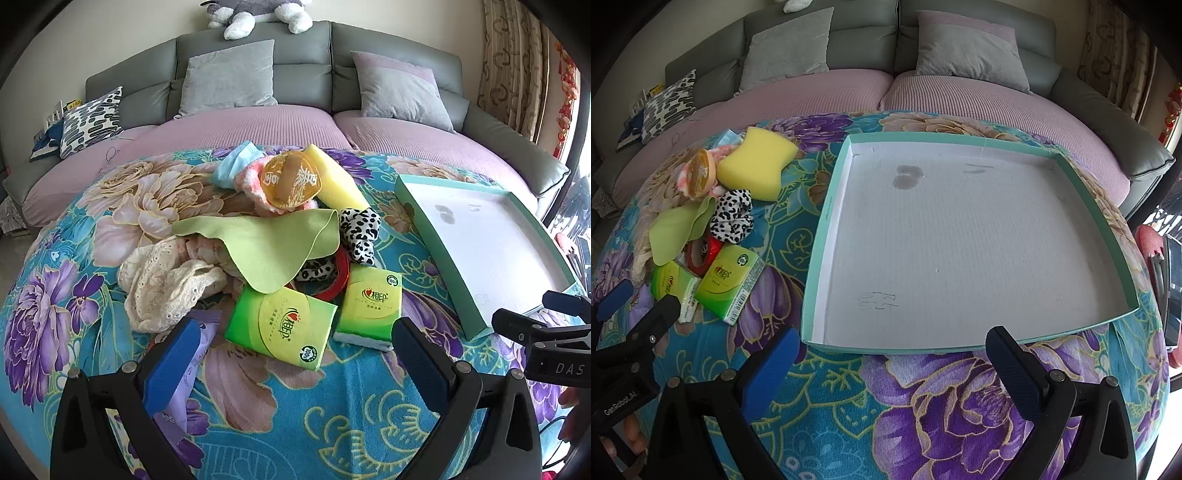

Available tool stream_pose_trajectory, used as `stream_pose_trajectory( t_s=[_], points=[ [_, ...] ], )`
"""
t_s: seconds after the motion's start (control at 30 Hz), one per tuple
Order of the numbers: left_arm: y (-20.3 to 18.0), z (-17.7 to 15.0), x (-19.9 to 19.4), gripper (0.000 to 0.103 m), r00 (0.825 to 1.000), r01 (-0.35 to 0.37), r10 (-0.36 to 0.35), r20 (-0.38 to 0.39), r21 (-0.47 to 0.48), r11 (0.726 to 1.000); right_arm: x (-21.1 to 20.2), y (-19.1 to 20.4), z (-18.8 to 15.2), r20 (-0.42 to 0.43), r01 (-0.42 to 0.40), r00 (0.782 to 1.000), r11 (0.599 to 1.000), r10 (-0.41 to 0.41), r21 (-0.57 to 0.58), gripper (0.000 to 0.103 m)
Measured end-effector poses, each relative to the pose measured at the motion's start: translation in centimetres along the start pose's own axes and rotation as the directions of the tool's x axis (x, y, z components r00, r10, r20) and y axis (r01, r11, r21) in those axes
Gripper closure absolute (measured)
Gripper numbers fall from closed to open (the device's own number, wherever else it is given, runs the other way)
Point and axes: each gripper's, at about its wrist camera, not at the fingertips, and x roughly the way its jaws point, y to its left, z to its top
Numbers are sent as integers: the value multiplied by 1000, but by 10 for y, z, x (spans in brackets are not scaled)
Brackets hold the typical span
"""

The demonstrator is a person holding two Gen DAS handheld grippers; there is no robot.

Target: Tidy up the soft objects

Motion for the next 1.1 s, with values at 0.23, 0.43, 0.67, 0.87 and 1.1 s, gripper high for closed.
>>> stream_pose_trajectory(
  t_s=[0.23,0.43,0.67,0.87,1.1],
  points=[
    [1,1,-2,0,1000,25,-24,15,-13,1000,0,-1,0,-1,0,1000,1000,0,2,0],
    [-1,2,-2,0,1000,26,-26,10,-11,1000,2,0,1,0,0,1000,1000,0,1,0],
    [0,2,-1,0,998,61,-61,0,-19,998,-1,-2,2,1,0,1000,1000,0,4,0],
    [0,3,-3,0,998,65,-65,9,-20,998,0,-2,1,0,1,1000,1000,-1,4,0],
    [1,4,-4,0,997,72,-72,10,-26,997,0,-2,2,1,3,1000,1000,-3,5,0]
  ],
)
